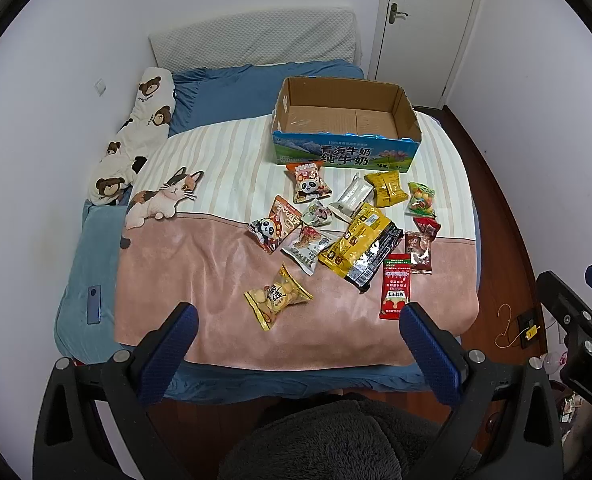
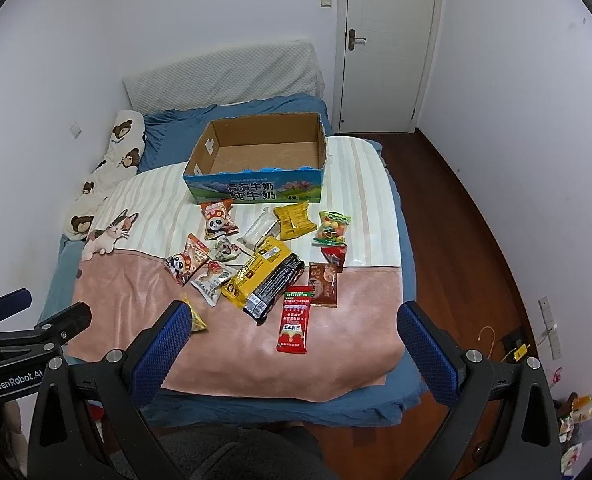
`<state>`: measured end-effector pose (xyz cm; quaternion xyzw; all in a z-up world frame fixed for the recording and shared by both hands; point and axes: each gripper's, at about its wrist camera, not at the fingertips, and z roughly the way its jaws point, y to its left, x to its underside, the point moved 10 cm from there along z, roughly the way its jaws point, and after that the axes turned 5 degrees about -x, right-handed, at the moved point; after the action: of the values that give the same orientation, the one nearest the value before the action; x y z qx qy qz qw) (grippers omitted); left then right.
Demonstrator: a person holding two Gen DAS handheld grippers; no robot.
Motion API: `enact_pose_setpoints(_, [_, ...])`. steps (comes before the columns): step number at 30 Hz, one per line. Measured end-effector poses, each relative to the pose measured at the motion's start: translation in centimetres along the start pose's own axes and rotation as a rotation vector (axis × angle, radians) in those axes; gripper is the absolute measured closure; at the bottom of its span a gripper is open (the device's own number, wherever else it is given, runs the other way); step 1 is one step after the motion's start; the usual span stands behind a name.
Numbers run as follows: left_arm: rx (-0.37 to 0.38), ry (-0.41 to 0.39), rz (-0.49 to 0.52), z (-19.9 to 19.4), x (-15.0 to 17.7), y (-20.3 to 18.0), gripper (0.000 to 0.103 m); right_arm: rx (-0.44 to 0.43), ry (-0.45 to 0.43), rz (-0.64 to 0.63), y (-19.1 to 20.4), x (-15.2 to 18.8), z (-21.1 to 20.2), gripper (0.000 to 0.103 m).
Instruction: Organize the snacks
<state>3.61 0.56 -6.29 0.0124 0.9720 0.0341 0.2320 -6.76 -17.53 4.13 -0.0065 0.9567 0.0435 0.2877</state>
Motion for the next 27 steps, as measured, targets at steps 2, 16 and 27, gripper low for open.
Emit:
enact_pose_setpoints(2, [0.002, -0.004, -0.001, 0.1, -0.1, 0.0, 0.000, -0.003, 0.002, 0.009, -0.1, 0.0, 0.3, 0.000])
enact_pose_setpoints(16, [-0.118, 0.008, 0.151, 13.7, -5.3, -2.9, 0.000, 0.017, 0.151, 0.192, -6.2, 0.6, 15.5, 0.000])
enact_pose_setpoints(27, [-0.003, 0.271, 0.515, 30.8, -3.5, -14.8, 0.000, -0.012, 0.337, 0.294, -11.1, 4.8, 30.7, 0.003])
